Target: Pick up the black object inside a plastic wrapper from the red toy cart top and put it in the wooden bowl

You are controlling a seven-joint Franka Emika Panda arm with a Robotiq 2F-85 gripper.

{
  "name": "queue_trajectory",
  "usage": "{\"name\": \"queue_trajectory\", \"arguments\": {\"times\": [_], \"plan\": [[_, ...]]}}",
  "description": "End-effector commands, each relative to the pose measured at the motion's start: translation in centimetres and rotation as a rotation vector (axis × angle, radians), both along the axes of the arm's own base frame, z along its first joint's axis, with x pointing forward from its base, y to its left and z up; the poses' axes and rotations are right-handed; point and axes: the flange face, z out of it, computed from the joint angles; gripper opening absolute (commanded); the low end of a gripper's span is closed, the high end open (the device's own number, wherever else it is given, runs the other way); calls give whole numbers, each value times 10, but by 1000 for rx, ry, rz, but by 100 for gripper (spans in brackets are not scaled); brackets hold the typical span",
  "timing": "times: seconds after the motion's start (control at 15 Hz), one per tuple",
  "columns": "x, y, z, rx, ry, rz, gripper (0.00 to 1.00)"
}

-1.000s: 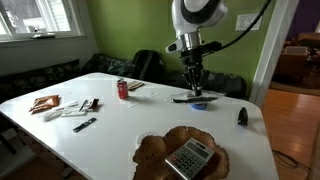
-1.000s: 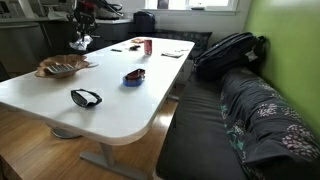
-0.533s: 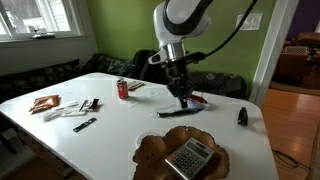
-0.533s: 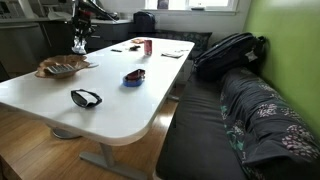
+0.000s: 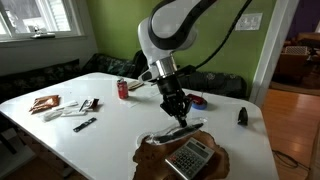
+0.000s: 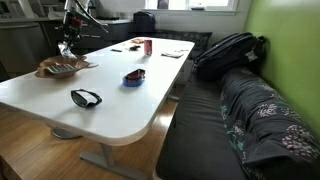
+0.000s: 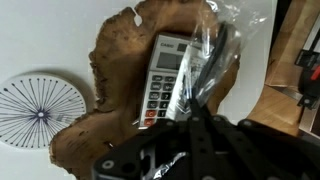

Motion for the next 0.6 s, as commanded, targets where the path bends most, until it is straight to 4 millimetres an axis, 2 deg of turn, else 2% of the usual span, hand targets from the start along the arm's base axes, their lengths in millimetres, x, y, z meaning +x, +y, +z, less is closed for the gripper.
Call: {"name": "queue_trajectory", "arguments": {"times": [0.0, 0.07, 0.2, 0.33, 0.4, 0.47, 0.53], "plan": [[5, 4, -14, 11, -12, 31, 32], [5, 3, -12, 8, -24, 24, 41], [6, -12, 6, 11, -91, -6, 56], [2, -39, 32, 15, -186, -111, 69], [16, -13, 8, 24, -114, -51, 78], [17, -19, 16, 24, -131, -62, 60], [19, -20, 19, 25, -135, -65, 68]]}}
